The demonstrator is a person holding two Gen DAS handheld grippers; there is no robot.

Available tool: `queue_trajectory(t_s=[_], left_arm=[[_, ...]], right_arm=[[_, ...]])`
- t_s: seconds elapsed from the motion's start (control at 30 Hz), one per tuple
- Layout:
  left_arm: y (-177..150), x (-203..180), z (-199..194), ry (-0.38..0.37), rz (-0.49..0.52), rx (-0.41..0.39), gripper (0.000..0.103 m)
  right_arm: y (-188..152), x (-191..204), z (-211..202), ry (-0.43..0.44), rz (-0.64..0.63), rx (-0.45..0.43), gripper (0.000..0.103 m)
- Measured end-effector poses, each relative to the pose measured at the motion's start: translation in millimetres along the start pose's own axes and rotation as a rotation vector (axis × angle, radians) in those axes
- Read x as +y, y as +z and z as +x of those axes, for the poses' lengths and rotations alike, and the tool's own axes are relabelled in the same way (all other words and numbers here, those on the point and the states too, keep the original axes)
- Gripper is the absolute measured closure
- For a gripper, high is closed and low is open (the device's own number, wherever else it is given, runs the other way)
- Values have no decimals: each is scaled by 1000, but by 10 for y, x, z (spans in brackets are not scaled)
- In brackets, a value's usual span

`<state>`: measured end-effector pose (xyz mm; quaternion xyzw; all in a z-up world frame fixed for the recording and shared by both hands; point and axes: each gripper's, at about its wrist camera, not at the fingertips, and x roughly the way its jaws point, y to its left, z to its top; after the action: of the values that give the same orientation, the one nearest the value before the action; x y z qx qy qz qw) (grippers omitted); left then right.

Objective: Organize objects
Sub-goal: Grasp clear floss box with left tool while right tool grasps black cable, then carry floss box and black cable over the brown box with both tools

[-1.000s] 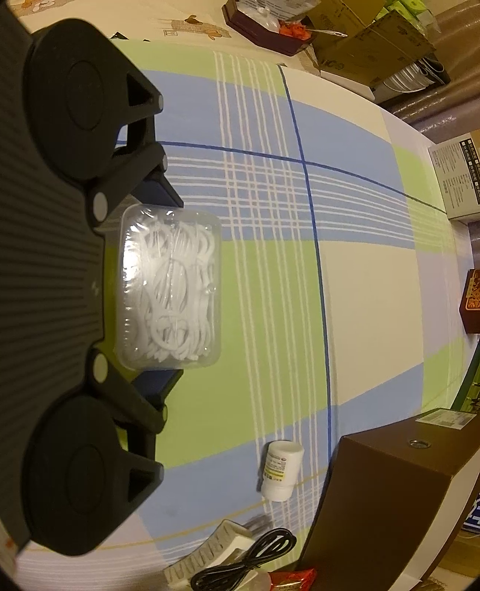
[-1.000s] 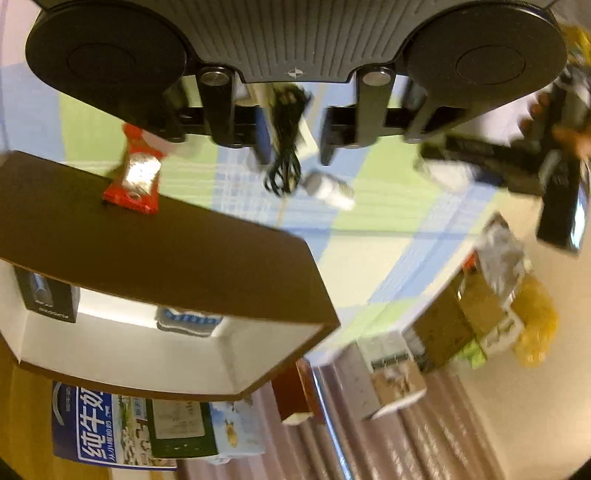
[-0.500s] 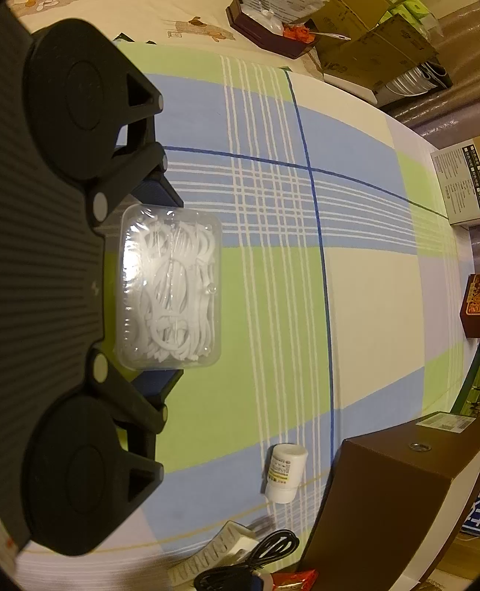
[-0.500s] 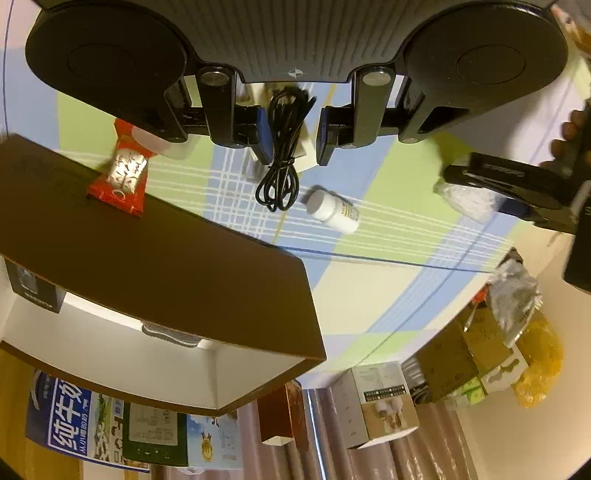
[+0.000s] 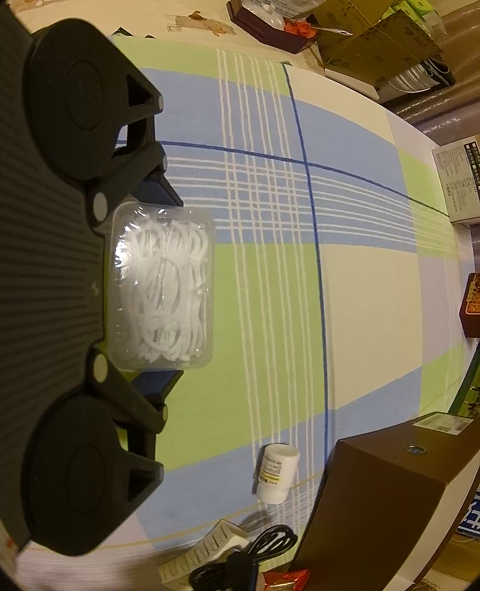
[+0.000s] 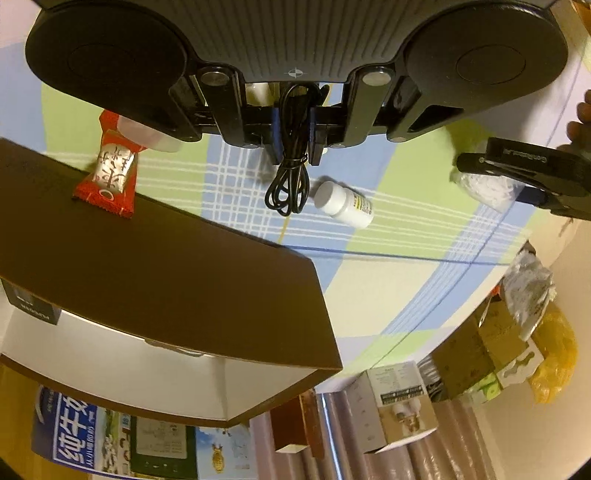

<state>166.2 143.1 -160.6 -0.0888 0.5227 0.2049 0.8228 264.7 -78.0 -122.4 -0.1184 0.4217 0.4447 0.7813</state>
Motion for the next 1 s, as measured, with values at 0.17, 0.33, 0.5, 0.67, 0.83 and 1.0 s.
queue_trajectory(t_s=[0.17,0.33,0.5,0.67,0.83,1.0], left_arm=[[27,-70,-18,5,37,-9,20],[93,-117,-133,-15,47,-27,20],[223,-180,-320,-40,64,-59,20],[384,-315,-524,-68,86,-106,20],[589,-490,-724,-112,108,-159,20],[826,-724,-895,-149,142,-214,20]], right_arm=[[-8,-33,-119,15,41,-9,92],[3,-75,-282,19,70,-30,92],[47,-135,-460,19,102,-62,92],[105,-185,-608,16,114,-90,92],[186,-243,-763,9,121,-121,92],[298,-326,-898,-1,121,-159,92]])
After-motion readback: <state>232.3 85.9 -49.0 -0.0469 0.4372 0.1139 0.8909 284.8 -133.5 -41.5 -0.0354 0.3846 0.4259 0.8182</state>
